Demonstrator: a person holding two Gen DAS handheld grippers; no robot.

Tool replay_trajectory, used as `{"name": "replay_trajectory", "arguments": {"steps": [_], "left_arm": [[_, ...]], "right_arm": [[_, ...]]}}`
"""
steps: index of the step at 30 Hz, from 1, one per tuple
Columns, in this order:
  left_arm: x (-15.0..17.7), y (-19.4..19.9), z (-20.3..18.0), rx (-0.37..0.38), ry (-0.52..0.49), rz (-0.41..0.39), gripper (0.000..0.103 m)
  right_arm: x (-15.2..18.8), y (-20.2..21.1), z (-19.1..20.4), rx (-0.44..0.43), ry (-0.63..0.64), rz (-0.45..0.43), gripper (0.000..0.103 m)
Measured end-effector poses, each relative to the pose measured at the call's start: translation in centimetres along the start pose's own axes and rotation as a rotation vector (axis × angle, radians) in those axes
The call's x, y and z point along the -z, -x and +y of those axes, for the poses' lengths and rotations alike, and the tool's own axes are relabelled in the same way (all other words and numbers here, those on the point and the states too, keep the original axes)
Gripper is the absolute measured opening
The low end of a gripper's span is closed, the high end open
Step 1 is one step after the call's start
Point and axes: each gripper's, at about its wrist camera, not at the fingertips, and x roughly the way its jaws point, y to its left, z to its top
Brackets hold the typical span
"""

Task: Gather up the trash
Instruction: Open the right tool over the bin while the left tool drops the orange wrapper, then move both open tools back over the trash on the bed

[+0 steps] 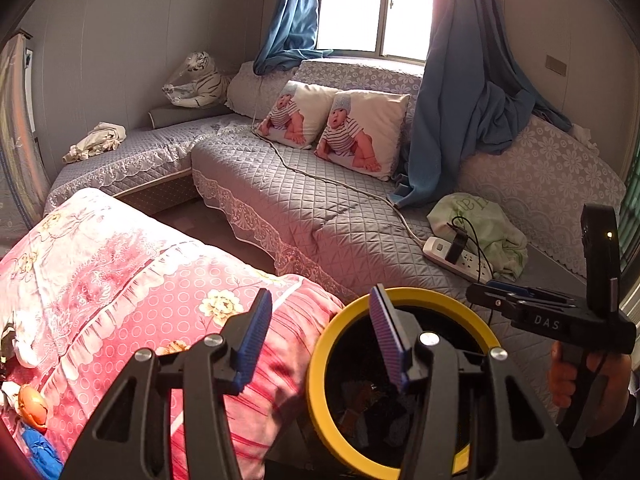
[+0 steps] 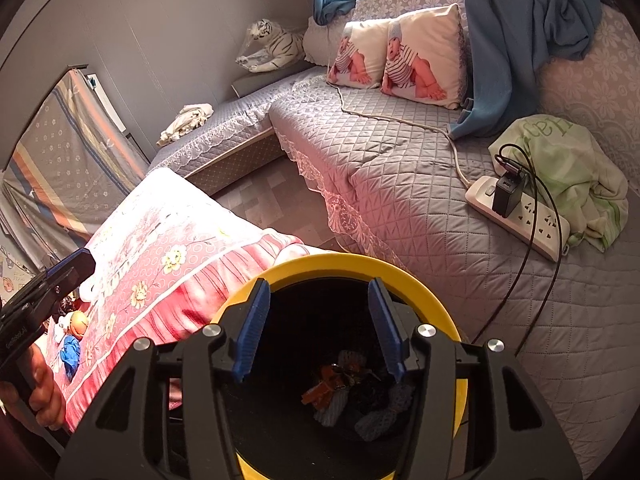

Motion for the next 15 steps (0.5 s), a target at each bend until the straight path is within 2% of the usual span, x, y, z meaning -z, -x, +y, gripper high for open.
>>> {"name": "replay_trajectory", "arguments": {"steps": [9,15], "left_arm": [[-1.3,4.6,4.9,-0.130,0.069,-0.086,0.048],[-1.7,8.6,9.6,-0.256,0.134,-0.147,0.049]], "right_arm": [[-2.2,0.8,4.8,-0.084,0.090,-0.074,0.054],[-4.2,1.0,9.7,-0.139,0.174,-0.120,0.058]]}}
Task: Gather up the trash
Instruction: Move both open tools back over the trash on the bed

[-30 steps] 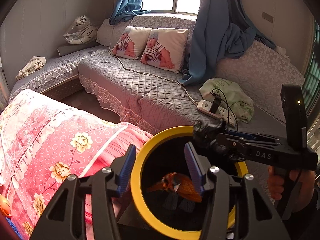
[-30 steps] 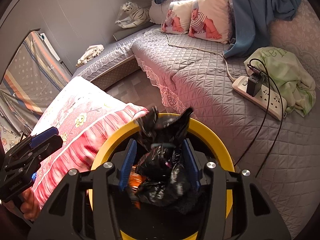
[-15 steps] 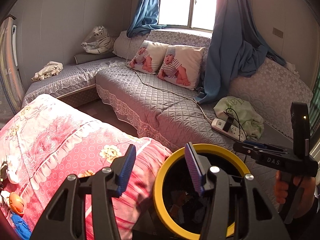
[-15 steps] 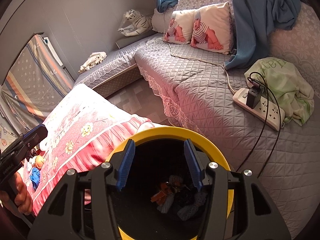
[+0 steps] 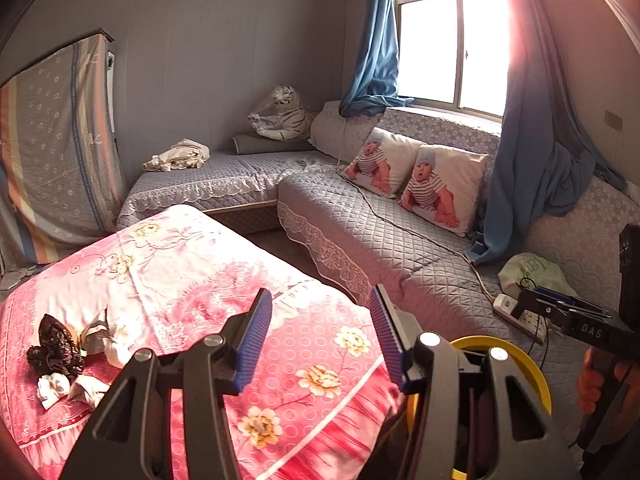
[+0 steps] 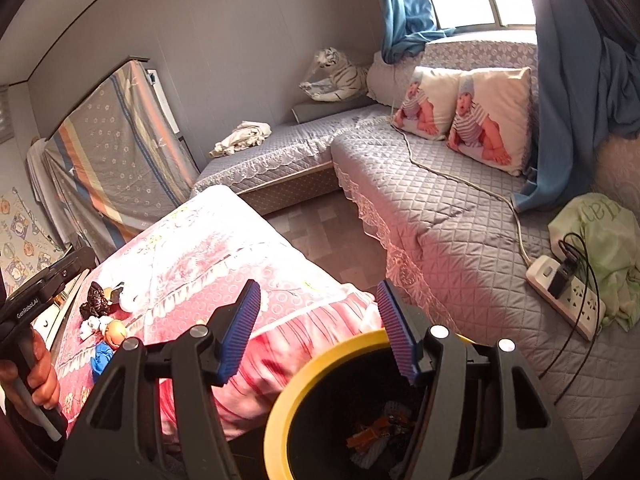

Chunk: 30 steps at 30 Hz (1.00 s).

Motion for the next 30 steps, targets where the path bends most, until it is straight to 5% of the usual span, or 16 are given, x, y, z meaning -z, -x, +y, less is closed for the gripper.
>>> {"name": "replay_trajectory", "arguments": {"steps": [15,30], "left_arm": [[-0.9,7.9,13.9,-0.345,0.156,-0.128,0.050],[5.1,11.0,24.6,-0.587,0.294,-0.068,0.050]], "right_arm": [[-4.4,-3.1,15.0,-0.230,0.243,-0.038,0.062],[-0.4,-7.6,29.5,-0.498,0.427,0.097,0.062]]}}
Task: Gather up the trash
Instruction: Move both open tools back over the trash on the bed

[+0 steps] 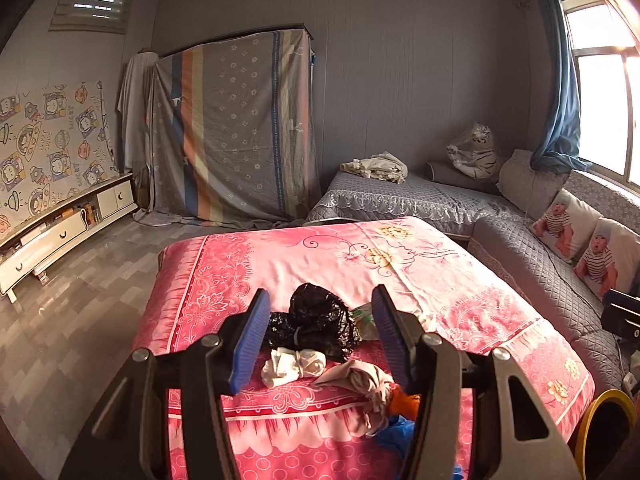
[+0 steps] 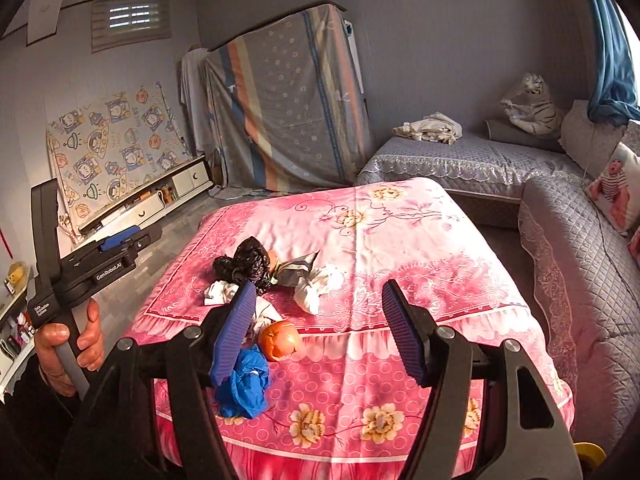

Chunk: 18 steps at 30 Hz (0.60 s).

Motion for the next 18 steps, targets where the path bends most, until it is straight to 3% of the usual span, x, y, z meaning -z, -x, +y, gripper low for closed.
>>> {"name": "replay_trajectory", "arguments": {"steps": [7,18], "left_arm": [[2.5,-4.5,3.0,-0.037,0.039,0.097,0.050],[6.0,-11.2,5.9,-0.028,0.086,0.245,0.050]], "right_arm": [[2.0,-4.7,3.1,-0.089,0.032,0.112,0.062],[5.8,-9.8,6.1,-0.174,0.067,0.282,0.062]]}}
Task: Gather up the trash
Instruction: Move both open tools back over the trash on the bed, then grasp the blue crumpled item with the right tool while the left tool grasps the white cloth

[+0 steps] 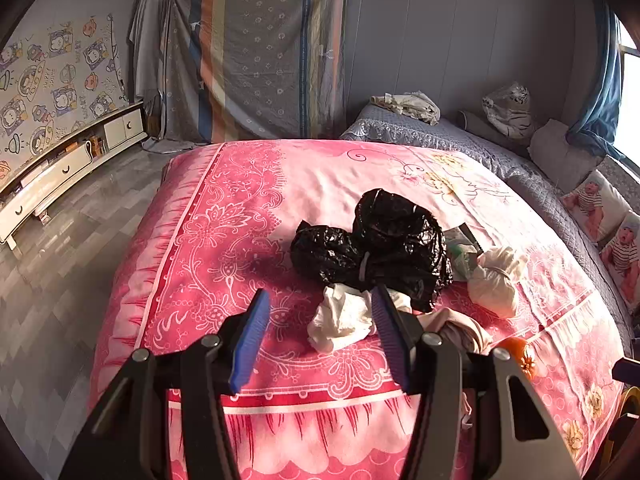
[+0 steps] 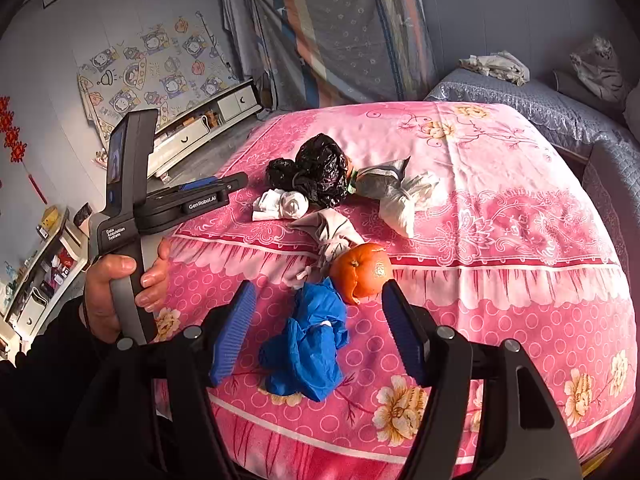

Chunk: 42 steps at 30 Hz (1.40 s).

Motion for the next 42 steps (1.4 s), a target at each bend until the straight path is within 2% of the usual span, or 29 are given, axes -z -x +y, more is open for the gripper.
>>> {"name": "replay_trajectory", "arguments": {"steps": [10,21,29,38,40,42], "left_arm": [[0.6,-3.4,0.3,0.007,-0.011,0.072,0.050],[0.4,-5.7,-0.5,0.055,-0.046,0.121,0.050],[0.3,-6.2,-1.3,0.068,-0.064,0.118,0.050],[0.3,-6.8,-2.0,0.075,-0.077,0.122,0.042],[0.4,-6.8,-2.1,0.075,-0.083,0.121,0.036],[0.4,-6.7,-2.3,0.072,-0.087,0.113,0.033]], "right_arm": [[1.6,-4.4,-0.8,-0.016,-0.041,0.123,0.062],[2.4,-6.5,-0.9,0.003,-0.033,0.193,0.062],[2.6,-7.5,-1.2,0.007,-0.038,0.208,0.061],[2.3,-8.3,-1.1,0.031,-0.033,0.202,0.059],[2.3,-8.5,-1.0,0.040,-0.023,0.202,0.057],[2.3,-8.5,-0.8,0.050,-0.010,0.197,0.046]]}}
